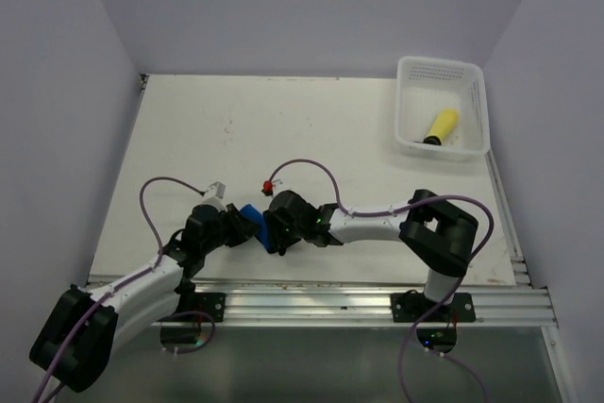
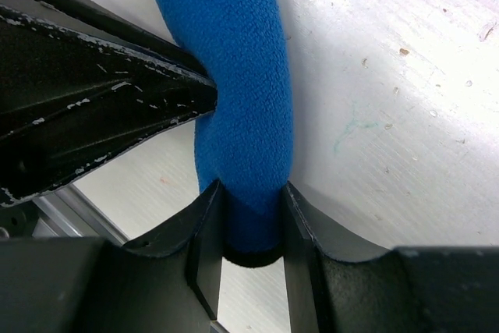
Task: Roll the towels
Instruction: Roll the towel, then place the rolled towel into the container
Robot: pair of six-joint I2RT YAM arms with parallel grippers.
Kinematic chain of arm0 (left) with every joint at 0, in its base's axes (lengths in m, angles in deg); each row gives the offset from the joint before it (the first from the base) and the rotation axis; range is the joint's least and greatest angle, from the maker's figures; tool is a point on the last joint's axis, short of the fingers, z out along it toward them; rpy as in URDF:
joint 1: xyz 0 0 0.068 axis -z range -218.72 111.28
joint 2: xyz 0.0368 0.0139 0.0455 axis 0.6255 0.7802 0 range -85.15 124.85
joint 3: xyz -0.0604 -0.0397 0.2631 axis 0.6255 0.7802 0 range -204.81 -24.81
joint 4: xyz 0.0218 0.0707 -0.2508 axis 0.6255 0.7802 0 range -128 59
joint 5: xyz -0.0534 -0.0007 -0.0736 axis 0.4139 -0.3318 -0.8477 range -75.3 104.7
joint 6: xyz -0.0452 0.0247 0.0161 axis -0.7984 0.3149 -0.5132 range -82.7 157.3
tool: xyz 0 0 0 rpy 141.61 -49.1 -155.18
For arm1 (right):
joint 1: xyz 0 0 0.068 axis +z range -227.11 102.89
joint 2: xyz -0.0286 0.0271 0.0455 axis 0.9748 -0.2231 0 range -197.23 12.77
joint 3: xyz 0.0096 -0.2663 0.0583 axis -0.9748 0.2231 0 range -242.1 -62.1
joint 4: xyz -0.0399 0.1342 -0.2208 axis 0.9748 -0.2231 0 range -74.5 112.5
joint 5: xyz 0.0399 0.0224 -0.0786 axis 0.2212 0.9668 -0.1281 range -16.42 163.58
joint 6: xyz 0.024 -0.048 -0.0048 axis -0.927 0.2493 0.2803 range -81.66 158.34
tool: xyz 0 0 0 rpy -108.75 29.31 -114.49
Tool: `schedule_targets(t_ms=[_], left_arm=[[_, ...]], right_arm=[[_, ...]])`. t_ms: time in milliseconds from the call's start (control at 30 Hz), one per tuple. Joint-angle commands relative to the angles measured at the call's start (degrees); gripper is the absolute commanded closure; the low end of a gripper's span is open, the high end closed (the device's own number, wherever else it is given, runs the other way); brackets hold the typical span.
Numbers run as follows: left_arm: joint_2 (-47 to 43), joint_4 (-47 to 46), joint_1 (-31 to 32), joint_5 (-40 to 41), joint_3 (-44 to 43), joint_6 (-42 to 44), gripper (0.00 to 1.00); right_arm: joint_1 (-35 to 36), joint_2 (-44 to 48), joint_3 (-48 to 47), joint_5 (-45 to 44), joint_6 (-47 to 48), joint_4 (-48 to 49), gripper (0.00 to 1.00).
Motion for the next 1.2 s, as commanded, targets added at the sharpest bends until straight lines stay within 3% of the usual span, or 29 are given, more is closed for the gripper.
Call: schedule_targets(t_ms=[0,300,767,967,1167], left_arm=[[-1.3,9.6,-0.3,4.5,-2.5,3.1,0.75],[-1.6,11.2,-0.3,6.9,-8.5,3.8,0.73],[1.9,12.0,-0.4,3.9,-17.7,4.8,0.73],[3.7,10.9,-0.4,4.5,-17.5,5.1,0.71],[7.6,5.3,-0.4,5.4,-11.8,4.6,0.73]], right_arm=[[0.6,-2.8,-0.3,-2.1,0.7,-7.7,0.67],[0.6,-3.1,-0.9,-2.3,0.7,-7.8,0.67],[0.5,-3.2,-0.4,-2.2,0.4,-7.8,0.66],[0.5,-4.0,0.0,-1.8,-0.1,-6.9,0.66],[0.6,-3.7,0.0,-1.7,-0.2,-6.6,0.64]])
